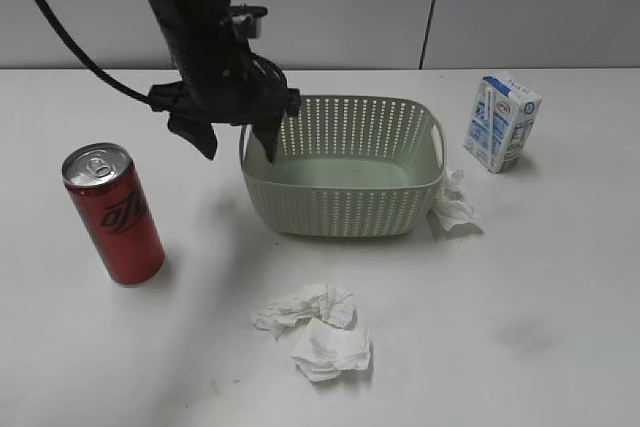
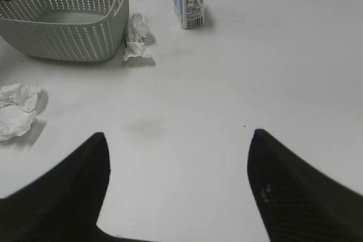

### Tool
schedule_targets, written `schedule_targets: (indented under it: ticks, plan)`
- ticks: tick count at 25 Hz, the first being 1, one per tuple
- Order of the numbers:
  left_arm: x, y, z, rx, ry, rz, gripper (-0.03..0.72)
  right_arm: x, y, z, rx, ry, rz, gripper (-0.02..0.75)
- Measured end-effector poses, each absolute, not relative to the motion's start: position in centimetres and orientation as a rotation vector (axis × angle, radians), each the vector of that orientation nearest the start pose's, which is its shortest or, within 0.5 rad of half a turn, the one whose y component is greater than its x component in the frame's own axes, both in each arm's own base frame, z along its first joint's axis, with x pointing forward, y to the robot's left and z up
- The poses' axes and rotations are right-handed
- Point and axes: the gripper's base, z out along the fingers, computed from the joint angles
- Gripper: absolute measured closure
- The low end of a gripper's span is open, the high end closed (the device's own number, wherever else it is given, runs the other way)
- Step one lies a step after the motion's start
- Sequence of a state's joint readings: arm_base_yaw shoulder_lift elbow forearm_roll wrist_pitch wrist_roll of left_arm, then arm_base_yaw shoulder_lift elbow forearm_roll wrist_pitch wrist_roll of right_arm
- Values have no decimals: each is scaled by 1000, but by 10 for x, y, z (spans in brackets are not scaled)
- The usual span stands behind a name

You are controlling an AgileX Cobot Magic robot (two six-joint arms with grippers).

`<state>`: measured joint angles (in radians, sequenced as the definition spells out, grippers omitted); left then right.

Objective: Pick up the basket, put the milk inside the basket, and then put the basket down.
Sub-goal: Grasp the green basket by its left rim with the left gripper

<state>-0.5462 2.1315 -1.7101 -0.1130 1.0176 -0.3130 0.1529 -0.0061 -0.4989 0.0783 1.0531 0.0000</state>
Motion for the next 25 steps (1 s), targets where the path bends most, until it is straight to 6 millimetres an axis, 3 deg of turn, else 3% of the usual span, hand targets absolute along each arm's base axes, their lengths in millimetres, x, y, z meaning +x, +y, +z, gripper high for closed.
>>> schedule_targets:
  ticks: [5, 8, 11, 15, 25]
  plan:
    - [380, -246, 162, 217, 3023, -321, 106, -6, 5, 278, -159, 2028, 190, 166]
    - [382, -248, 151, 205, 3028, -328, 156, -6, 5, 278, -159, 2028, 190, 166]
    - [383, -249, 148, 200, 3025, -331, 249, -6, 5, 278, -159, 2028, 190, 166]
    - [385, -250, 147, 181, 3016, -339, 465, -6, 5, 278, -159, 2028, 190, 166]
    - [382, -254, 154, 143, 3033, -420, 466, -6, 5, 278, -159, 2028, 190, 166]
